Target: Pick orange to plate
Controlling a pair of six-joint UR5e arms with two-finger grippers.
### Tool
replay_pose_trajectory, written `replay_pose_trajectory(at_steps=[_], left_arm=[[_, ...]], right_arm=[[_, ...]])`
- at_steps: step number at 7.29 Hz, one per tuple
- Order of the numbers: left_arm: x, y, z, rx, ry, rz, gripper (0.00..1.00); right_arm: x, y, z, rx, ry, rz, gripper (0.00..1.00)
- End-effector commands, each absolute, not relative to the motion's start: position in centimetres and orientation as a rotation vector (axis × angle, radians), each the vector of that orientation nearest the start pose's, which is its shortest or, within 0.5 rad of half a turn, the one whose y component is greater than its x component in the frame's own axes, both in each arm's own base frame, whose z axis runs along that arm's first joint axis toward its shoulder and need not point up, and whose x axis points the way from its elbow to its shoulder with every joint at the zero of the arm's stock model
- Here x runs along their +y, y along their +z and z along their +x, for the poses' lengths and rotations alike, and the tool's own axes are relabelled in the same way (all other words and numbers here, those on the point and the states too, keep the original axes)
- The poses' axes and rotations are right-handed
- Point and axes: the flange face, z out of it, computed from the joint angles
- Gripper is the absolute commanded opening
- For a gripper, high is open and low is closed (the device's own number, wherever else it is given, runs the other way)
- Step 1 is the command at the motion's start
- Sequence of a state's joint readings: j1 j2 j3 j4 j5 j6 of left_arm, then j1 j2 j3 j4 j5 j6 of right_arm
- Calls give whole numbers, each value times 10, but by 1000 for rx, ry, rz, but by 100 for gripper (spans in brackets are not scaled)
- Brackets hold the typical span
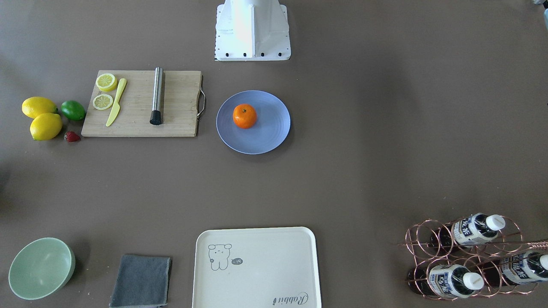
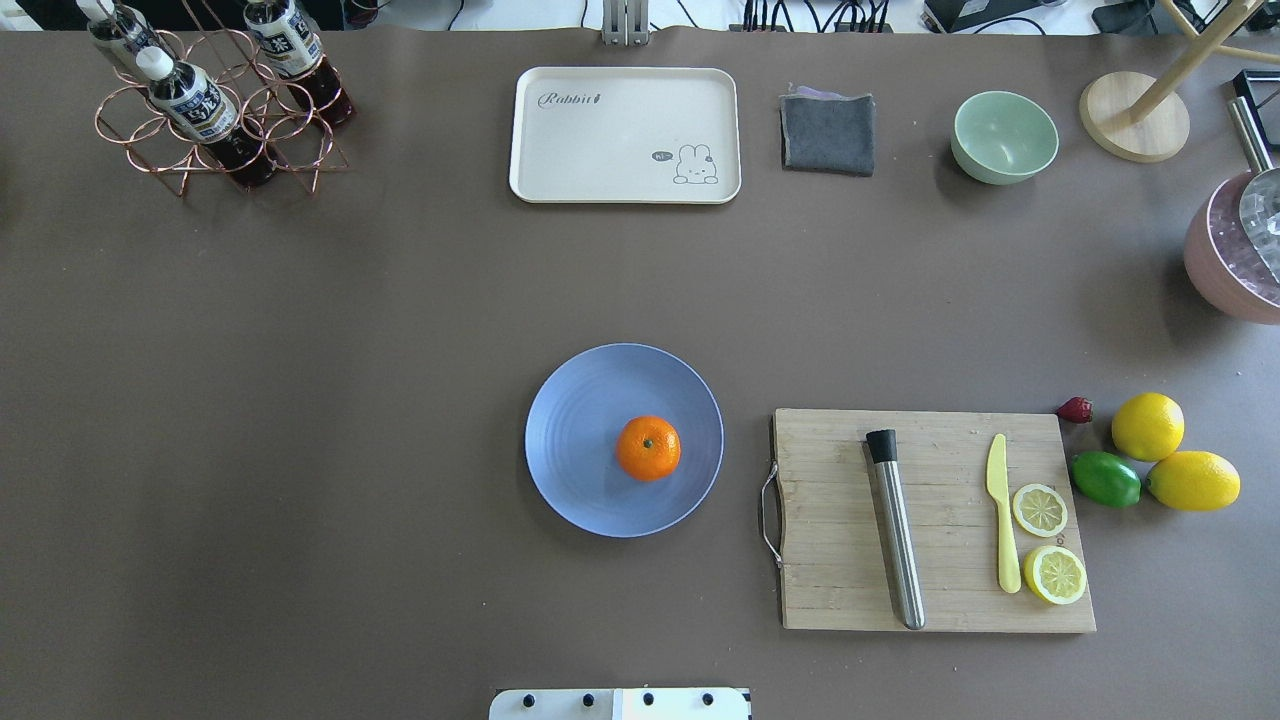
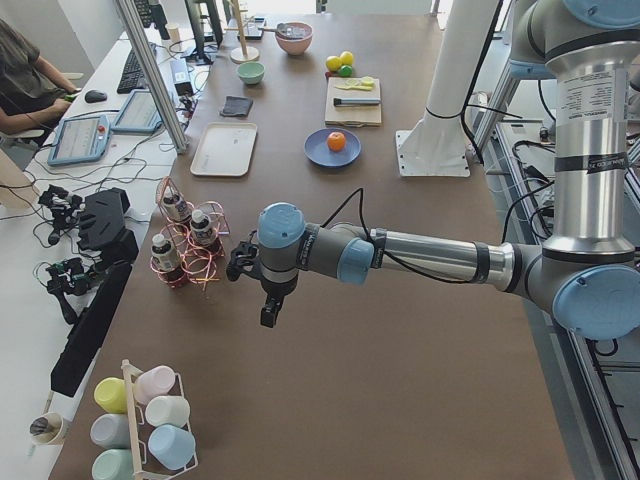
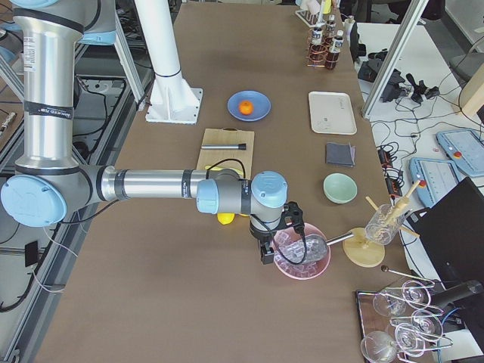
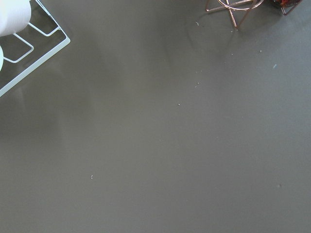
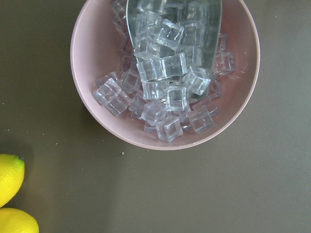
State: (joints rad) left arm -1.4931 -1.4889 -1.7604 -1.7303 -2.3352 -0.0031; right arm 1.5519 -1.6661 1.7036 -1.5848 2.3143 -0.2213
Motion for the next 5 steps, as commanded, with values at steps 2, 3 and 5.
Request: replay_pose_trajectory(at_steps=[2, 3, 5], left_arm=[[-477, 590, -27, 768, 173, 218, 97], [-477, 591, -27, 768, 171, 216, 97], [-473, 598, -28, 768, 163, 201, 97]], right_arm=[[-454, 642, 57, -741, -238, 97, 100], [-454, 642, 57, -741, -236, 96, 100], [-450, 646, 57, -742, -233, 89, 100]])
